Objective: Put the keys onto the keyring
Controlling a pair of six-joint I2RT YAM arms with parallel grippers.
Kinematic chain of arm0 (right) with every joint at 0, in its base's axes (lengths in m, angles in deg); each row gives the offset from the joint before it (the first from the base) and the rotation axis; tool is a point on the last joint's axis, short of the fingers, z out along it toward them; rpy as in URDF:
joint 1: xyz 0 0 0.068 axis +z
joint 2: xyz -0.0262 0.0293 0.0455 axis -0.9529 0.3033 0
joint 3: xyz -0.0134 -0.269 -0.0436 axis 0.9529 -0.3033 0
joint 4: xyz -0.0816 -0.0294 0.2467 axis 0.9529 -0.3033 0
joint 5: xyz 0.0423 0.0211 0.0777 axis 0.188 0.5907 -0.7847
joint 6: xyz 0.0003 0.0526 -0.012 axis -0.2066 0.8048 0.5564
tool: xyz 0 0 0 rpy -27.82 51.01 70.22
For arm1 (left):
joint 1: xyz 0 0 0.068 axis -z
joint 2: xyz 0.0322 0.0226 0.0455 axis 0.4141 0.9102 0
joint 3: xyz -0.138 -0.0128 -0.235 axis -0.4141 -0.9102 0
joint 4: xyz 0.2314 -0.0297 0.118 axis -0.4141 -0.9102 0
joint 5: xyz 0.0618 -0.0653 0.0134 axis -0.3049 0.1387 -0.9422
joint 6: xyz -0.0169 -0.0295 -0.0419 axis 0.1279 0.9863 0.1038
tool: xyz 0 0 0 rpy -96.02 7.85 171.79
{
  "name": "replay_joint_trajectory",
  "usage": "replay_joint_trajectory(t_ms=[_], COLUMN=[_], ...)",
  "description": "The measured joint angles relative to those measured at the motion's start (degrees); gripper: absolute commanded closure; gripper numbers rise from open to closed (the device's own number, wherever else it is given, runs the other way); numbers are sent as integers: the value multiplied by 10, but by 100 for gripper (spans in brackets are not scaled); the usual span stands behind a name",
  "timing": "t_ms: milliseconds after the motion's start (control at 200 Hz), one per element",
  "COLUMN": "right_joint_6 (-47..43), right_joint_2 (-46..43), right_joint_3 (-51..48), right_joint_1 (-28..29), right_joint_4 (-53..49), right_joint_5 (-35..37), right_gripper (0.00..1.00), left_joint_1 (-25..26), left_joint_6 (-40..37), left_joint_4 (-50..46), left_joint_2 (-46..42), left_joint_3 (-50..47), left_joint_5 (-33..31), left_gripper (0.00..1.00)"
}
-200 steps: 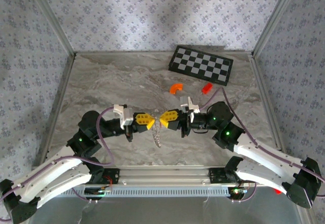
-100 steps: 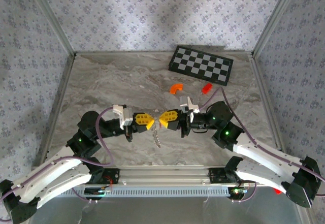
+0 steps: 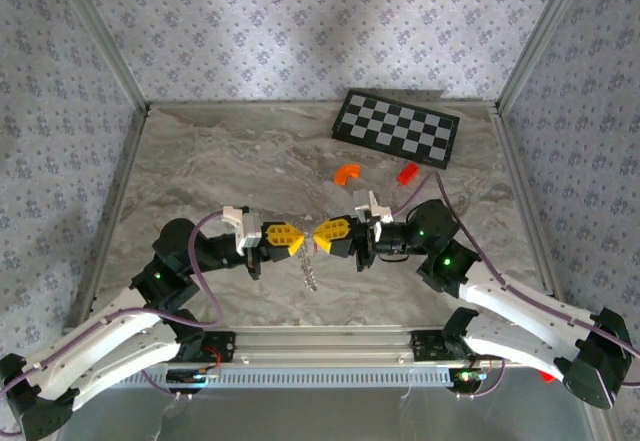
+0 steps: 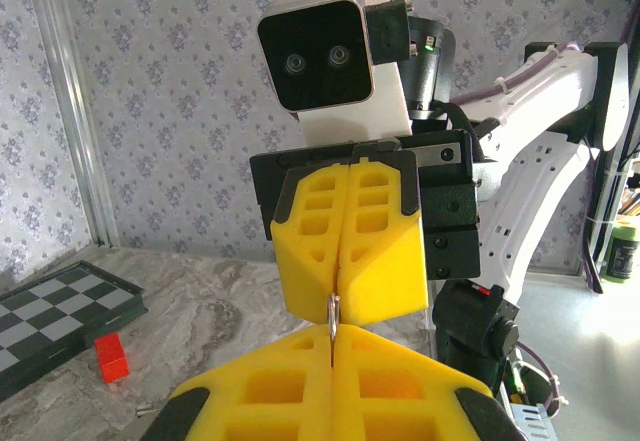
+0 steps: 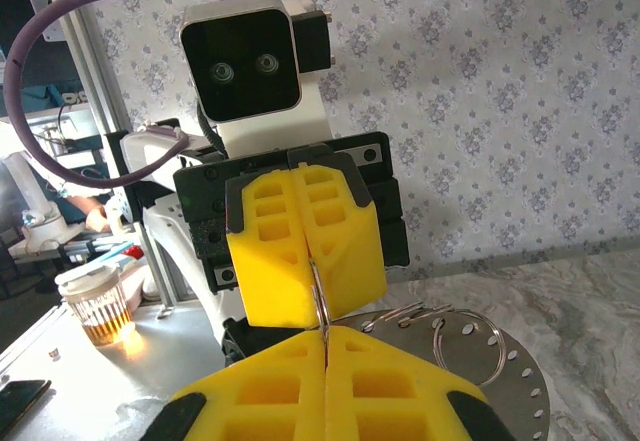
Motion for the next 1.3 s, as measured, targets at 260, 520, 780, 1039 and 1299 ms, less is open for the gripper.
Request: replay_joint_trajectory(t_ms=[260,520,780,1039,1299], right_joint_6=[0,0,0,0,-7], right_joint_2=[0,1,1,1,2], right_joint_3=[0,0,0,0,0], right_joint_1=[0,0,0,0,2], right_joint_4=[0,0,0,-3,-21], right_joint_5=[-5,-7,-7,-9,-11], right_gripper=[100,100,100,100,100], left_joint_1=[0,0,0,0,0], left_joint_6=[0,0,-9,-30,-41], left_joint_4=[0,0,-16,-73,-108], left_joint_2=[3,5,5,6,8], left_joint_3=[0,0,3,28,36], left_joint_5=[4,9,9,10,10], left_gripper=[100,100,100,100,100])
